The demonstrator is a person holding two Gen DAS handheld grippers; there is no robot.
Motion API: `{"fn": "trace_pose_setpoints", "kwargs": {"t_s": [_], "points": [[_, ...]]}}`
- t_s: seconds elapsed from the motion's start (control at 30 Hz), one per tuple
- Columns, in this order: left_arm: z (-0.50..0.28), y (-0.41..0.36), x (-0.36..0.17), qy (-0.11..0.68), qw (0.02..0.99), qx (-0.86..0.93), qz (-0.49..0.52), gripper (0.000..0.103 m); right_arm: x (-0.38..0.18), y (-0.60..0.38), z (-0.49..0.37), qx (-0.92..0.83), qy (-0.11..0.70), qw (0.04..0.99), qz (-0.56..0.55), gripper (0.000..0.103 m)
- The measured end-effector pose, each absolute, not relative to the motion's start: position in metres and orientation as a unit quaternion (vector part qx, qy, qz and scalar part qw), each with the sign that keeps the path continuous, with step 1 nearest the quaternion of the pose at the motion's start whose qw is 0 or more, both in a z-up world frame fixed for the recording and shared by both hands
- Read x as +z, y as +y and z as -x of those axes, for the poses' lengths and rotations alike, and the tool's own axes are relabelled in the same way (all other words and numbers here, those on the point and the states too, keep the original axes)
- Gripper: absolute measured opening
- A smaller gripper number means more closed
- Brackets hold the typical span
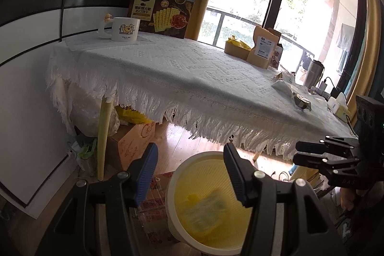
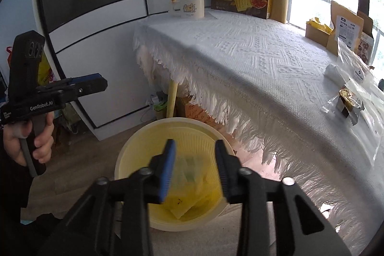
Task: Collect trash
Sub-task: 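Open both tools to drop the bubble wrap and pouch into the wastebasket, then move both open tools back toward the remaining clear bags on the table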
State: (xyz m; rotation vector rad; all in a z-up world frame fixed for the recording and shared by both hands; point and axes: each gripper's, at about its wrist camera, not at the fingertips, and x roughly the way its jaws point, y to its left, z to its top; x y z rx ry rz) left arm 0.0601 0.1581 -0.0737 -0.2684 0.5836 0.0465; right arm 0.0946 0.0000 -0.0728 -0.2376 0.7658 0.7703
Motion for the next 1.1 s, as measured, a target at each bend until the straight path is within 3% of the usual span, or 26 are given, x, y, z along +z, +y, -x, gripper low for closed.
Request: {"fn": "trace_pose_setpoints", "kwargs": {"t_s": [0.47,1.1], "points": [[-0.081,0.124,-0.061,0.285,0.952,-0.007,0.109,0.057,-0.050,-0.044,-0.093,0.338,0.329,0.877,0.087,0.034],[-0.144,0.019,-0.039,0.287,0.951,-0.102,0.051,0.057,-0.022,-0.157,-0.100,0.258,0.290,0.920,0.050,0.034]]}}
